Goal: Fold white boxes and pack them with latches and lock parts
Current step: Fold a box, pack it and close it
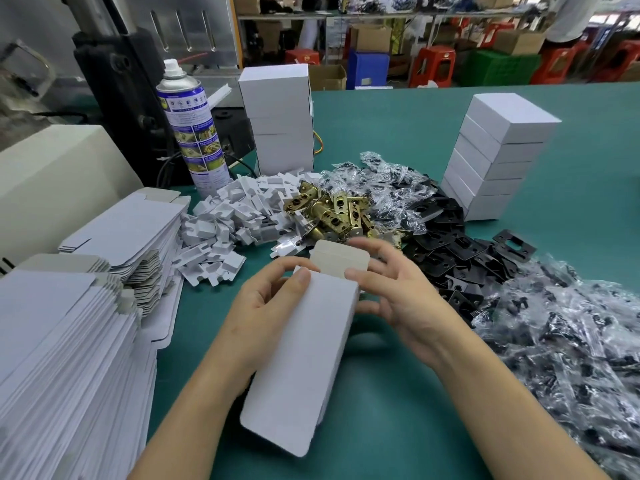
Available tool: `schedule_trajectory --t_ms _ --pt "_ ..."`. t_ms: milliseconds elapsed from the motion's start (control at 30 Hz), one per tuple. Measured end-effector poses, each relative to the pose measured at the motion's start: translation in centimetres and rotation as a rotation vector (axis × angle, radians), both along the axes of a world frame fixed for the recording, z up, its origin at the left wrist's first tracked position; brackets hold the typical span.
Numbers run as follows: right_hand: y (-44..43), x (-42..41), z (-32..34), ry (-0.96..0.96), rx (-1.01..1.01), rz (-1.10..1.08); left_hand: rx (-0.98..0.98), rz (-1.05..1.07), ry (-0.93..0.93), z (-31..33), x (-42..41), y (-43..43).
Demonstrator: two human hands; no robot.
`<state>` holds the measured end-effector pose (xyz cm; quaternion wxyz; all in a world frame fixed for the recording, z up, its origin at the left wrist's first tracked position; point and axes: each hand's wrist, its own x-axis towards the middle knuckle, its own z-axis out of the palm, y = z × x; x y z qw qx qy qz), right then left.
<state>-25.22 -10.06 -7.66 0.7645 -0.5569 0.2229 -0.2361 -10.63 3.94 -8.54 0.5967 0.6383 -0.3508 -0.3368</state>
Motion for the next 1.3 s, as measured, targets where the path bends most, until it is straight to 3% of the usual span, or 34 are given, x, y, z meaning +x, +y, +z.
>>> schedule_trajectory --t_ms 333,467,700,900,1133,1300 --pt "0.5 -0.2 -0.1 0.264 -0.141 0.153 0.081 -0.121 -0.234 0.2 1.0 0.5" --pt "1.0 0.2 0.2 0.302 -0.302 0.126 0.105 -0.052 -0.345 0.1 0.9 0.5" --pt "2.3 0.7 0.4 0.371 -0.382 0.105 0.158 0.028 -0.536 -0.7 0.8 0.5" --pt "2.3 0.5 0.2 0.283 -0.307 0.094 0.176 0.025 -0.602 -0.5 0.1 0.6" --pt "1.6 0.5 0.1 0.276 -0.179 -0.078 0.312 0.014 -0.961 0.6 -1.7 0.4" --pt "1.0 0.2 0.7 0.248 -0.079 -0.107 0.262 0.06 -0.985 0.7 -1.7 0.6"
